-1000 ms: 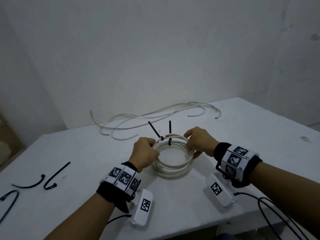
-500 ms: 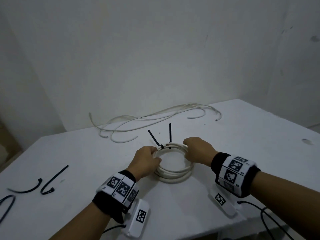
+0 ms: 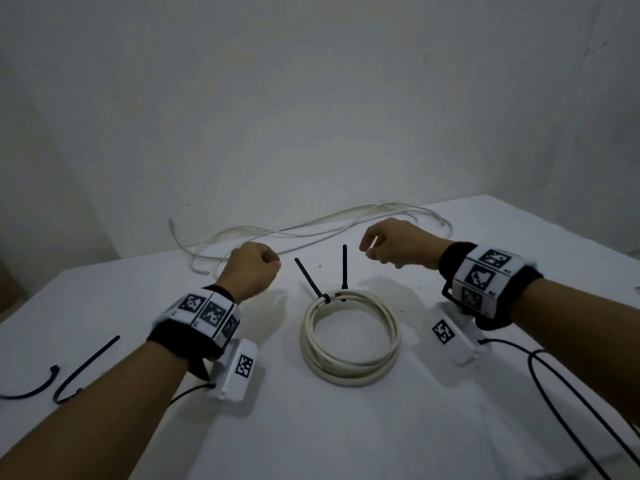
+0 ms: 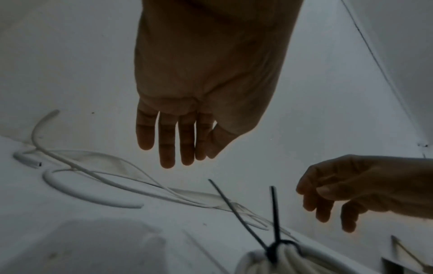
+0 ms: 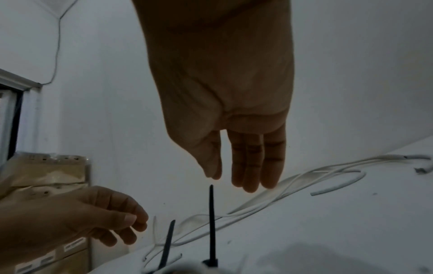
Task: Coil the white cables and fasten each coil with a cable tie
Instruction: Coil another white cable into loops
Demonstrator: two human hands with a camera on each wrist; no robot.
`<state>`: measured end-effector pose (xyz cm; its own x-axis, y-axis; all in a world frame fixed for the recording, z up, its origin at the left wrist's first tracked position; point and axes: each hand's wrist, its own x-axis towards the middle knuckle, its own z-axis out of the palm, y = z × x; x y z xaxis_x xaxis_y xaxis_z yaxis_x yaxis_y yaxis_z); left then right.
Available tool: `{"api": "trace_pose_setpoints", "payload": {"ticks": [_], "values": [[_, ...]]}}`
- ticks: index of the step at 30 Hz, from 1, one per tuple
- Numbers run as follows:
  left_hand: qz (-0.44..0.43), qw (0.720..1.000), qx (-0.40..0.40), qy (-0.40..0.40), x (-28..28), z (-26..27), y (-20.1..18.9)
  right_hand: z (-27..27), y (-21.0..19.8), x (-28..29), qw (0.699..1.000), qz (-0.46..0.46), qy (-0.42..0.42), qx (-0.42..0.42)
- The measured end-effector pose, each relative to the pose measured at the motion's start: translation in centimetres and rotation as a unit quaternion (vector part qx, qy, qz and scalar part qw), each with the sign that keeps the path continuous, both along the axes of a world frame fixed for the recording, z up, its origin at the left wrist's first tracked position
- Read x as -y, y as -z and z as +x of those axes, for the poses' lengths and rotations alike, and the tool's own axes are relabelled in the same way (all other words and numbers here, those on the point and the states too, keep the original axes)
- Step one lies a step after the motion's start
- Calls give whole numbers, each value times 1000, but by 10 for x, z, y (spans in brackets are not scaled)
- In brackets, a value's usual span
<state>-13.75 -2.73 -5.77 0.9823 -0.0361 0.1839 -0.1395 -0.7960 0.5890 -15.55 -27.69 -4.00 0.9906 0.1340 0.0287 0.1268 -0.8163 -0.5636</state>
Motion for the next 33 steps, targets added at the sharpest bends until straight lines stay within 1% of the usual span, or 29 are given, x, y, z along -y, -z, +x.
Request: {"api": "trace_pose_setpoints", "payload": {"ticks": [4,6,8,12,14,16,20,23,25,27,29,31,33], "values": [[71,997,3,28,-1,55,6,56,3,-10,999,-13,-32,-21],[125,991,-15,42,0,86,13,89,8,-17,998,-28,-44,-33],[196,979,-37,45,2,114,23,121,14,-25,996,-50,-55,-41],[301,949,-82,47,6,152,39,171,26,-43,988,-123,-82,-53],[343,934,-88,45,8,163,46,186,32,-51,979,-166,-98,-62],[366,926,-78,43,10,170,50,193,37,-56,969,-208,-115,-65],[415,907,-55,48,10,176,54,192,44,-64,949,-269,-142,-78],[391,914,-74,77,8,171,51,186,50,-68,939,-300,-149,-79],[338,934,-53,104,8,162,39,182,51,-65,946,-290,-136,-58],[245,962,-9,119,10,151,16,176,49,-60,953,-278,-115,-20],[161,979,48,116,14,141,-15,171,43,-51,953,-290,-76,36],[113,981,111,115,18,130,-48,166,29,-39,953,-290,-13,90],[83,976,170,108,20,117,-79,160,10,-22,953,-276,48,112]]}}
